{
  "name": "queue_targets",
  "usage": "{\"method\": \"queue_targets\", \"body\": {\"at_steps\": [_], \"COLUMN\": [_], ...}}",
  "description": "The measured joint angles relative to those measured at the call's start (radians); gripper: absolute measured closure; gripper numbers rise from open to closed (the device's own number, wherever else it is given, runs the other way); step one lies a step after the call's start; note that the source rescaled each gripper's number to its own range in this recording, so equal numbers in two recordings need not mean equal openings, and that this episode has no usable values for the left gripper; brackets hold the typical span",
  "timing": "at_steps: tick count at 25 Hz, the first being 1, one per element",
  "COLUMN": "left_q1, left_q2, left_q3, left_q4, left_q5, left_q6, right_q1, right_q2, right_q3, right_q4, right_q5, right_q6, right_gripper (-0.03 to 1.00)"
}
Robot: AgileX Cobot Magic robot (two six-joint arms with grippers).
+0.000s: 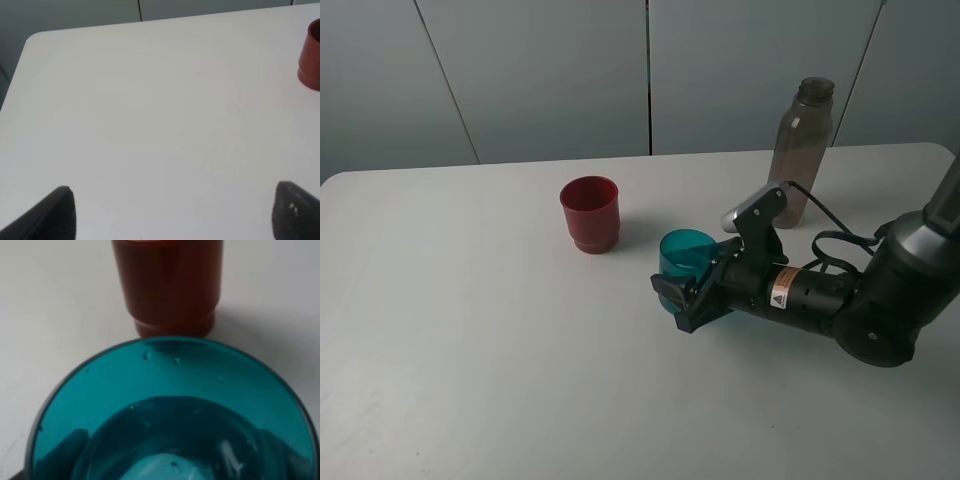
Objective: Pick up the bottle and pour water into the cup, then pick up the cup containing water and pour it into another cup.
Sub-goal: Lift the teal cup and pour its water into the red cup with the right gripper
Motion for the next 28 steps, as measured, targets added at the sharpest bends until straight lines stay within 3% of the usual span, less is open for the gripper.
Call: {"method": "queue_targets", "body": {"at_steps": [21, 28], "left_q1": [0.000, 0.000], "left_q2": [0.000, 0.000], "left_q3": [0.000, 0.000], "left_q4": [0.000, 0.000], "left_q5": [0.000, 0.000], "left_q6": [-0.002, -0.002], "right_q1": [0.000, 0.000], "right_q2": [-0.023, -0.131], "right_q3": [0.000, 0.000], "right_q4": [0.007, 0.007], "right_q5": [-0.016, 0.049], "right_q6": [-0.010, -0.010], "right_gripper": [0.88, 0.88]}}
